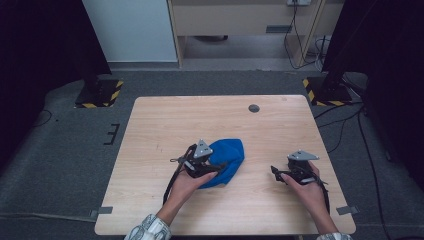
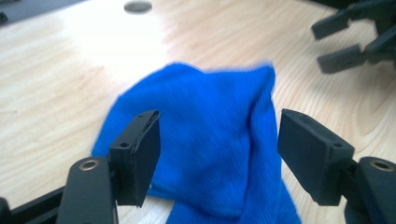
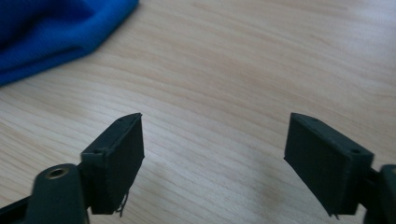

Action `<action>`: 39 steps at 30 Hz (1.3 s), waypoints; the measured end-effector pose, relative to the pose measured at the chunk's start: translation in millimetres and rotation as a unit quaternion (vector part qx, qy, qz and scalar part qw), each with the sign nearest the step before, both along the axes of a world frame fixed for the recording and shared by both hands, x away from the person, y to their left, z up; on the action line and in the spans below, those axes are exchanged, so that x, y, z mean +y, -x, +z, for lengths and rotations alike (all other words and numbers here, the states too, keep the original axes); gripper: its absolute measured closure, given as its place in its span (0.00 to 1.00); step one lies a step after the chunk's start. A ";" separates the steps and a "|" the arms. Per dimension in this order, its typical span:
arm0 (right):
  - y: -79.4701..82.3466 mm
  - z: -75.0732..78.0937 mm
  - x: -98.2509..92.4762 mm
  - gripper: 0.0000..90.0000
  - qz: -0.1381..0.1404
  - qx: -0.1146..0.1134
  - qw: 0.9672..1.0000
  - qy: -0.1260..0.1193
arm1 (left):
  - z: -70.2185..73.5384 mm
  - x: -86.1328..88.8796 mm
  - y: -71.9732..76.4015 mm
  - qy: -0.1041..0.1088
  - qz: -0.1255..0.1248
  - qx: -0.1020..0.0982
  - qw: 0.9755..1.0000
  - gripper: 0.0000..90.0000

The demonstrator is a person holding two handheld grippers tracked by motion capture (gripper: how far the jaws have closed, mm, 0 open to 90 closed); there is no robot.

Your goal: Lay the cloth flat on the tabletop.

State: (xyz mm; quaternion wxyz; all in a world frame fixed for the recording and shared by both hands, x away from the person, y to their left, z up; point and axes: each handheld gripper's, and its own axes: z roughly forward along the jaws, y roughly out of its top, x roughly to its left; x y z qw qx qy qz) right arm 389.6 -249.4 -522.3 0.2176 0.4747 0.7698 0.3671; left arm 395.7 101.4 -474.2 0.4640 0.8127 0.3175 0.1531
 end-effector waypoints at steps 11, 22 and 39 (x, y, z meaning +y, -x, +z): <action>10.3 8.5 28.6 0.62 0.074 -0.011 0.997 -0.015 | 3.3 29.3 -4.8 -0.022 0.022 -0.007 1.000 0.41; 18.4 15.6 50.9 0.79 0.120 -0.011 0.992 -0.022 | -12.4 64.0 -6.5 -0.062 0.062 0.021 0.996 0.48; 16.8 30.5 111.0 0.58 0.167 -0.014 0.986 -0.010 | -23.6 103.1 34.2 -0.099 0.033 0.029 0.994 0.49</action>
